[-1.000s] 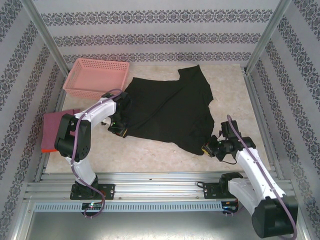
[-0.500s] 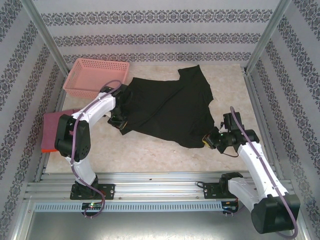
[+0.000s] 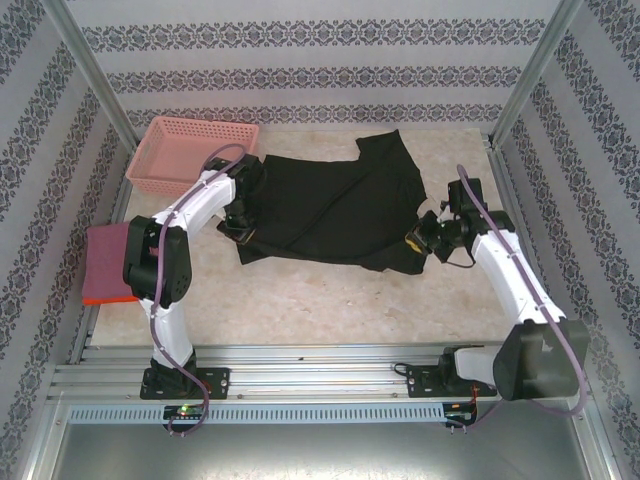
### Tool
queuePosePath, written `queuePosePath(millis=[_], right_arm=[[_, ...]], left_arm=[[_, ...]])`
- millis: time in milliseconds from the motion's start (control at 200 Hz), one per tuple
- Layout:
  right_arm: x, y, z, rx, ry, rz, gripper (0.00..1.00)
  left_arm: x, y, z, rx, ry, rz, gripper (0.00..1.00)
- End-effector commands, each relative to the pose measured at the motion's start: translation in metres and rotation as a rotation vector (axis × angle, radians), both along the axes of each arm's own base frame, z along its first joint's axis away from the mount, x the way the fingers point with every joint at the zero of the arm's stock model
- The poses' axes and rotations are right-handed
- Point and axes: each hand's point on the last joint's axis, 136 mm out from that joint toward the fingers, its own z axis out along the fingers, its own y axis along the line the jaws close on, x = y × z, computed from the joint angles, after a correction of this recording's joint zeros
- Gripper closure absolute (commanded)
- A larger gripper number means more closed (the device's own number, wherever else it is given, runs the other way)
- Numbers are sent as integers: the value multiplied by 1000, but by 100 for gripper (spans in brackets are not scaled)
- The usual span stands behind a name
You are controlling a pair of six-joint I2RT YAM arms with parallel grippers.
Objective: Fold and stack the t-shirts
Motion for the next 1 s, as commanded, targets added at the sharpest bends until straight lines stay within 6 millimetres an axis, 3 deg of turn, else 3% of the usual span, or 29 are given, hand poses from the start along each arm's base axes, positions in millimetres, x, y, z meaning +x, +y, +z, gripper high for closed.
queuePosePath(millis=[0, 480, 999], right_arm=[[19, -5, 12, -32, -48, 37, 100], [73, -6, 23, -46, -68, 90, 100], [99, -11, 10, -79, -49, 102, 100]], left_arm=[[-3, 15, 7, 45, 27, -6, 100], [32, 6, 7, 15, 22, -62, 100], [77, 3, 17, 34, -19, -113, 100]])
